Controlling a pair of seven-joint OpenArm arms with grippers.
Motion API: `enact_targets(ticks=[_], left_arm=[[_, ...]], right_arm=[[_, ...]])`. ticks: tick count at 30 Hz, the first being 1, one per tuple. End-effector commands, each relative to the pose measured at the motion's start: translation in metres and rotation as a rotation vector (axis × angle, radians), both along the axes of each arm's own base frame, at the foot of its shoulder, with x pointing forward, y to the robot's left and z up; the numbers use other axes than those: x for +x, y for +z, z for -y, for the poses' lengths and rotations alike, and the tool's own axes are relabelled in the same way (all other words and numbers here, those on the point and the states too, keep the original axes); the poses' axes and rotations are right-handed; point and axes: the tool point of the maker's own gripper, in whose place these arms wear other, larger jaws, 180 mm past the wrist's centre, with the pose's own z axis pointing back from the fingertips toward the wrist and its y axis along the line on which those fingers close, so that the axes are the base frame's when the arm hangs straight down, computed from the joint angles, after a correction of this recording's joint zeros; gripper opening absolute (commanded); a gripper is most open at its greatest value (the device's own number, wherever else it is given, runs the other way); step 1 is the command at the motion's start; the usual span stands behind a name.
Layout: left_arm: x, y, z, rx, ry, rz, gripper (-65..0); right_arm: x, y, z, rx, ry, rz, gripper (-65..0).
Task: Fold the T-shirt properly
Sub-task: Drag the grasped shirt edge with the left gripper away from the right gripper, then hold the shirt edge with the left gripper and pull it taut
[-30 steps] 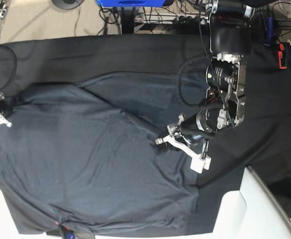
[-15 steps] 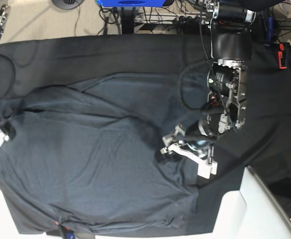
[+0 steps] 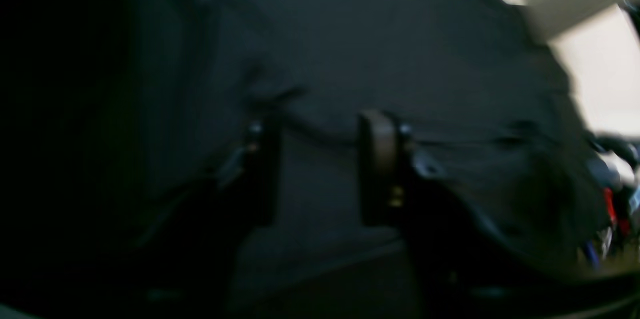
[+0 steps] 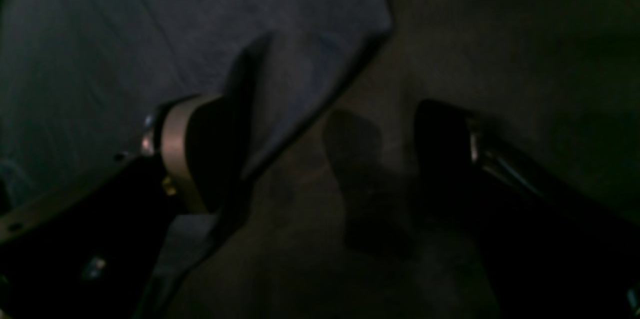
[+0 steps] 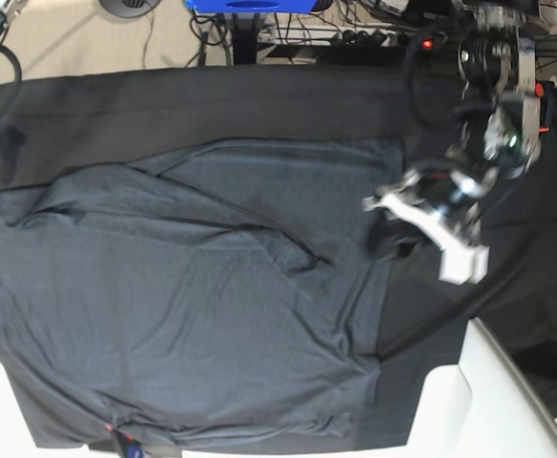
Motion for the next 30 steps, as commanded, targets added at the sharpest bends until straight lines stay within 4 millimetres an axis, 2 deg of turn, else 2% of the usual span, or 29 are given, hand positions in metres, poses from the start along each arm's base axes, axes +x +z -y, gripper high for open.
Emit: enact_targets(ticks=[1,3,6,8,11,14,19,21,24,27,30], left_arm=[[-0.004,0.002,-0.004,-0.042,0.028,0.007,-55.3],[-0.016,-0.013,-0.023,-0.073,0.104,-0.043,-62.9],[-0.032,-0.041,-0.041,-0.146,0.194,-0.13,-64.3],[-0.043,-0.062,-0.048,-0.193,0.232,-0.196,-59.4],[-0.059,-0.079,-0.056,-0.22,0.254,-0.259,-45.7],[-0.07,-0.085,-0.057,-0.218,0.258,-0.283,-36.9],[-0.083,-0.093,-0.058,-0.214,0.263,-0.317,-29.9],[-0.088,-0.095,-0.058,-0.213,0.264,-0.327,-25.3],[-0.09,-0.096,-0.056,-0.215,0.263,-0.333,-20.4],[-0.092,-0.094,-0.055,-0.214,0.258,-0.329,-20.1],[-0.093,-0.093,-0.055,-0.213,0.256,-0.328,-20.2]], right_arm=[[0.01,0.013,0.016,-0.017,-0.02,0.051,-11.4],[0.006,-0.002,0.015,0.035,-0.039,0.04,-11.4],[0.012,-0.008,0.018,0.061,-0.038,0.045,-11.4],[0.018,-0.011,0.016,0.081,-0.048,0.058,-11.4],[0.021,-0.019,0.009,0.121,-0.06,0.051,-11.4],[0.026,-0.019,0.007,0.133,-0.062,0.057,-11.4],[0.034,-0.014,0.008,0.128,-0.064,0.078,-11.6],[0.04,-0.014,0.006,0.11,-0.051,0.085,-12.0],[0.049,-0.016,-0.006,0.083,0.014,0.071,-19.2],[0.053,-0.017,-0.011,0.07,0.023,0.082,-26.4],[0.056,-0.015,-0.008,0.056,0.007,0.103,-29.9]])
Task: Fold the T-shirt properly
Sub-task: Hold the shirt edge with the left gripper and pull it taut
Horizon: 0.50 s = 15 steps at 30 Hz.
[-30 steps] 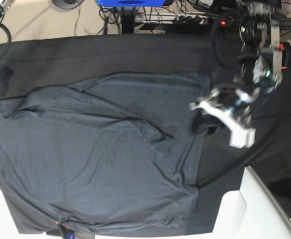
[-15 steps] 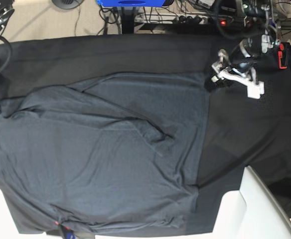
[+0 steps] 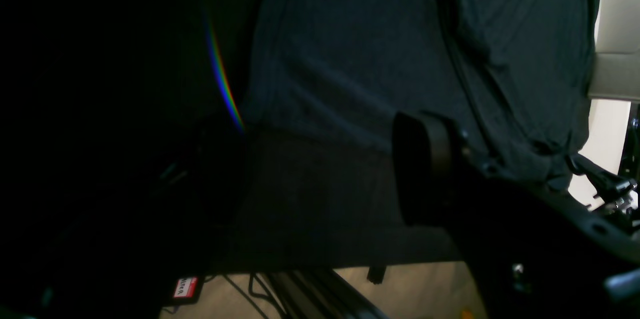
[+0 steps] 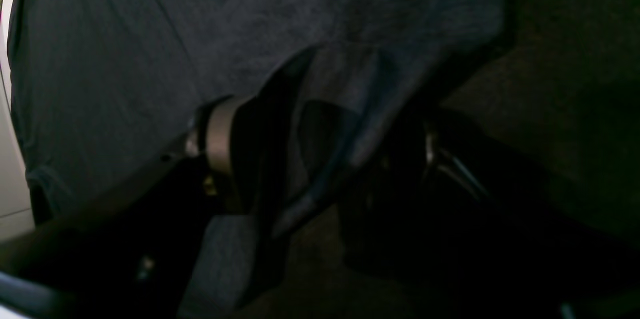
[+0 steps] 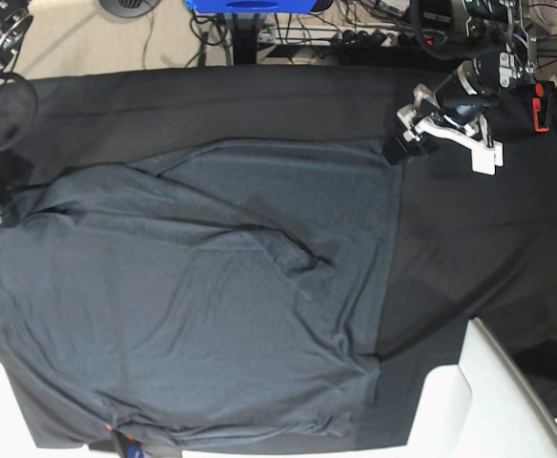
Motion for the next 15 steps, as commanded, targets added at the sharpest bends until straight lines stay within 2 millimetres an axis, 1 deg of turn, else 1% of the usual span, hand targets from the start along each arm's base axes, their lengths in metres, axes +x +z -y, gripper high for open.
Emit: enact_targets(ticks=[1,2,3,5,6,7,8,10,11,15], left_arm=[[0.005,0.008,-0.001,-0.001,-0.007,0.034,-20.2],[0.004,0.007,-0.001,-0.002,-0.005,0.03,-20.2],[0.004,0.006,-0.001,-0.003,-0.004,0.028,-20.2],[0.003,0.006,0.0,-0.006,-0.003,0.027,-20.1],[0.003,0.006,0.001,-0.007,-0.002,0.027,-19.4],[0.003,0.006,0.001,-0.007,-0.002,0.027,-19.3],[0.003,0.006,0.001,-0.01,-0.001,0.027,-18.6],[0.003,0.005,0.005,-0.023,0.008,0.028,-16.8],[0.003,0.005,0.006,-0.027,0.01,0.028,-14.5],[0.002,0.003,0.011,-0.037,0.006,0.024,-2.3]], right_arm=[[0.011,0.017,0.018,-0.043,-0.021,0.05,-30.8],[0.011,0.016,0.019,-0.045,-0.026,0.051,-32.7],[0.009,0.014,0.019,-0.042,-0.031,0.045,-36.3],[0.006,0.01,0.022,-0.043,-0.047,0.043,-48.2],[0.007,0.011,0.024,-0.05,-0.058,0.049,-56.1],[0.008,0.011,0.024,-0.054,-0.065,0.056,-61.8],[0.009,0.011,0.024,-0.055,-0.072,0.063,-65.0],[0.009,0.011,0.024,-0.056,-0.075,0.064,-63.8],[0.009,0.011,0.024,-0.056,-0.075,0.064,-64.1],[0.007,0.009,0.023,-0.056,-0.069,0.056,-64.5]])
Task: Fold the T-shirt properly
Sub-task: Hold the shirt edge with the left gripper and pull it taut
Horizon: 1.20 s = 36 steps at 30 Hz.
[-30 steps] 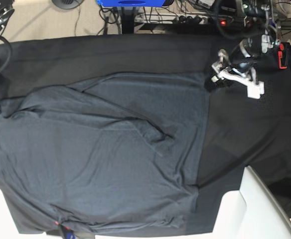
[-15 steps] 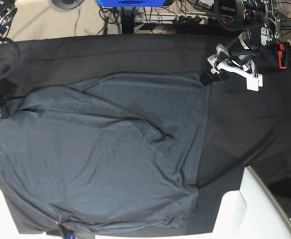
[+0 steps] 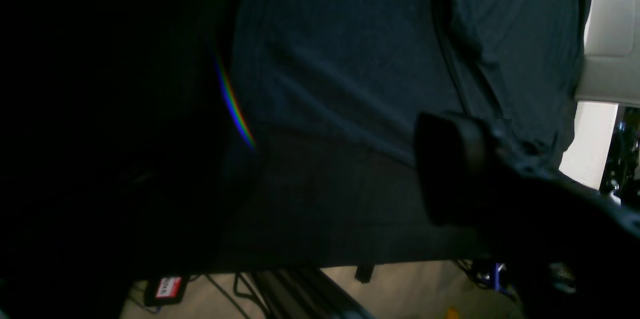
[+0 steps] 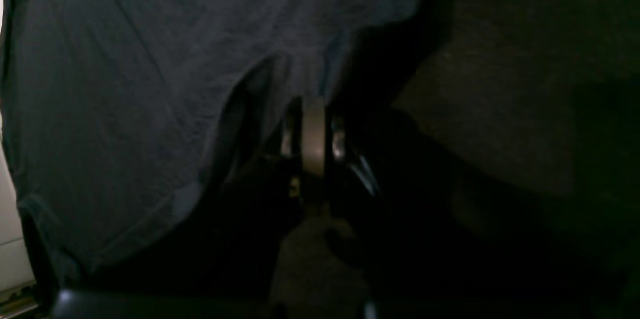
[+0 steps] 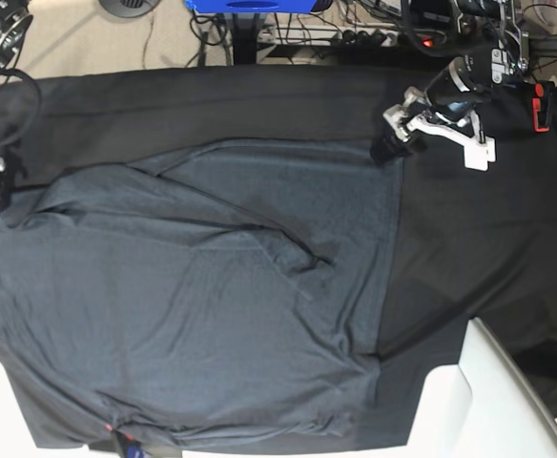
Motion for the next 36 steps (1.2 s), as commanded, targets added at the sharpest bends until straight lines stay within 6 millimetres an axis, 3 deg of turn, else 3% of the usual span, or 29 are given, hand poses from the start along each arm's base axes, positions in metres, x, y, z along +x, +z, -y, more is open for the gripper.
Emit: enact_targets(ticks=[1,10,15,20,25,28,32,36], left_arm=[[0.003,0.004,-0.001,-0.005,-0.003,0.023,-1.0],[-0.015,-0.037,0.0,-0.055,0.069,-0.092,-0.3],[-0.007,-0.049,-0.002,-0.073,0.09,-0.112,-0.3],[0.009,-0.044,0.01,-0.098,0.084,-0.079,-0.3],[0.019,-0.021,0.019,-0.103,0.076,-0.009,-0.5],[0.02,-0.012,0.017,-0.09,0.071,0.017,-0.5],[0.018,-0.017,-0.001,-0.076,0.121,0.005,-0.5],[0.018,-0.018,-0.005,-0.075,0.132,0.002,-0.5]], right_arm=[[0.012,0.017,0.015,-0.035,-0.008,0.052,-64.5],[0.011,0.017,0.015,-0.035,-0.01,0.051,-64.5],[0.006,0.014,0.015,-0.035,-0.01,0.04,-64.5],[0.006,0.014,0.016,-0.035,-0.011,0.04,-64.5],[0.006,0.015,0.017,-0.04,-0.008,0.04,-64.5],[0.005,0.015,0.019,-0.041,-0.011,0.04,-64.5],[0.005,0.015,0.02,-0.042,-0.012,0.04,-64.5],[0.005,0.015,0.02,-0.042,-0.012,0.04,-64.5]])
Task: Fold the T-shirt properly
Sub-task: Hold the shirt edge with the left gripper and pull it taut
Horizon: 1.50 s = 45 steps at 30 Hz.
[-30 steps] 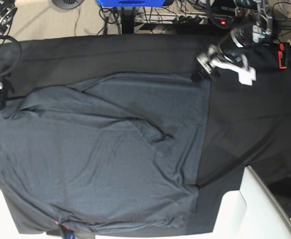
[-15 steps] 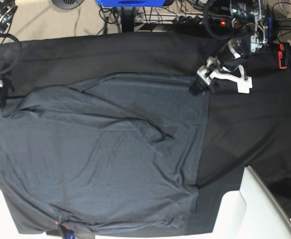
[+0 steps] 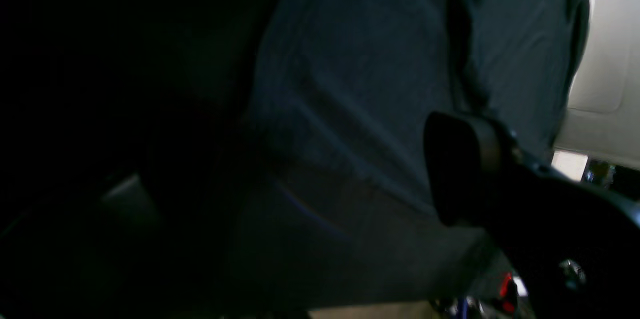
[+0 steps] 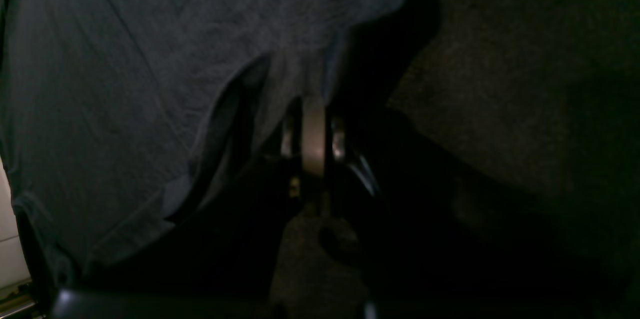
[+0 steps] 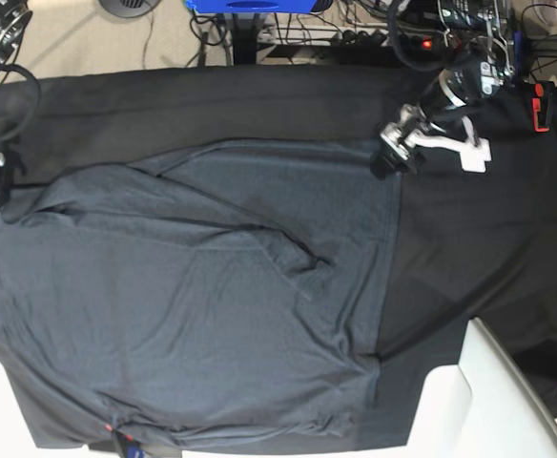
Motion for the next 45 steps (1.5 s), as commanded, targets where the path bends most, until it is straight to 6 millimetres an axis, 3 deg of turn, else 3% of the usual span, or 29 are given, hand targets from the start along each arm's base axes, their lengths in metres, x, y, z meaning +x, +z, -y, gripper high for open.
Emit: enact_targets(ticks=[1,8,15,26,28,31,36,41,45], left_arm=[[0.006,0.008,-0.003,0.005,-0.001,0.035,-0.5],[0.02,0.015,-0.007,0.019,-0.01,0.064,-0.5],[0.019,-0.007,0.002,0.023,-0.017,0.005,-0.5],[0.031,-0.006,0.015,-0.011,-0.012,0.023,-0.8],[0.031,-0.006,0.023,-0.018,-0.036,0.023,-6.3],[0.036,-0.008,0.034,-0.034,-0.058,0.021,-24.2],[0.037,-0.023,0.036,-0.06,-0.049,-0.018,-65.0],[0.048,-0.006,0.03,-0.036,-0.055,0.034,-65.0],[0.051,0.014,0.037,-0.035,-0.134,0.049,-65.0]], right_arm=[[0.011,0.018,0.018,-0.041,-0.011,0.053,-64.5],[0.012,0.018,0.018,-0.039,-0.011,0.053,-64.5],[0.011,0.018,0.018,-0.041,-0.011,0.053,-64.5],[0.011,0.018,0.018,-0.039,-0.012,0.053,-64.5],[0.011,0.018,0.018,-0.039,-0.012,0.053,-64.5],[0.012,0.017,0.016,-0.036,-0.012,0.053,-64.5],[0.012,0.017,0.015,-0.035,-0.008,0.052,-64.5],[0.013,0.02,0.018,-0.044,-0.01,0.057,-64.5],[0.017,0.032,0.029,-0.078,-0.008,0.077,-64.5]])
